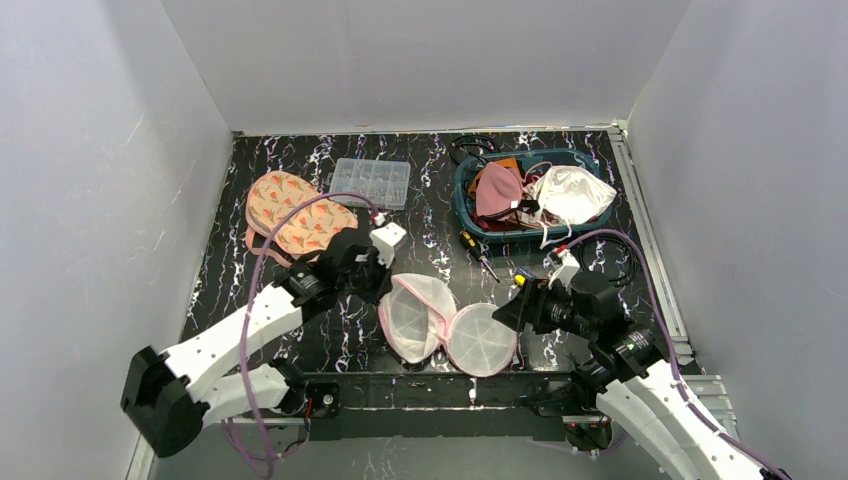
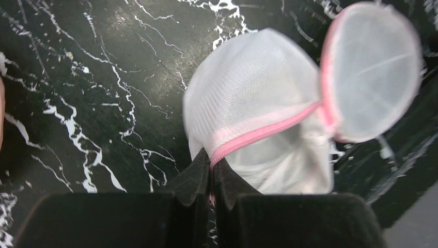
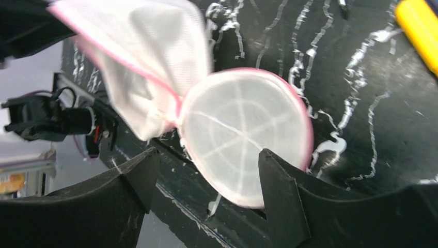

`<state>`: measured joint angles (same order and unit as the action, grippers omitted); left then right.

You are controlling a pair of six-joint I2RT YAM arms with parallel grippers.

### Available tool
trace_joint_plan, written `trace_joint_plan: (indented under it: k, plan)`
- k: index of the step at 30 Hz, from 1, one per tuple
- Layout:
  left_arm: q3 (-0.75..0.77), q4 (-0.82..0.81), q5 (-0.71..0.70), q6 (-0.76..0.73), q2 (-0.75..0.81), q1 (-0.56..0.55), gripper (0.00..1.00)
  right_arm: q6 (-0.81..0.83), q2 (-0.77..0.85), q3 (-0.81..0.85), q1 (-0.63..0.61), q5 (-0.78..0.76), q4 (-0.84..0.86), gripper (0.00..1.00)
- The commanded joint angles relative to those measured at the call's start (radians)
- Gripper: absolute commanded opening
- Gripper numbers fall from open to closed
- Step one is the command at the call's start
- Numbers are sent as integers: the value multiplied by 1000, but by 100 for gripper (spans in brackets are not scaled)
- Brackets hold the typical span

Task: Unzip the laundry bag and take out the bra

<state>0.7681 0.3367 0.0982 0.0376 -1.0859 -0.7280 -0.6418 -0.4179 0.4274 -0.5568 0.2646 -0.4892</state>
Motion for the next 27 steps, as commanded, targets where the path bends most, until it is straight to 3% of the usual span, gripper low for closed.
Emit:
trace_joint_plan:
  k: [1, 8, 20, 27]
  plan:
    - [47, 114, -59, 256, 129, 6, 0, -69, -15, 19, 0, -161, -80, 78]
    - [51, 262, -46, 471, 101, 6, 0, -116, -94, -56, -1, -201, -35, 76]
    - [12, 231, -11, 477, 90, 6, 0, -127, -337, -102, -19, -101, 282, 74]
    - [-4, 212, -10, 484, 78, 6, 0, -160, -571, -109, -62, -58, 459, 71]
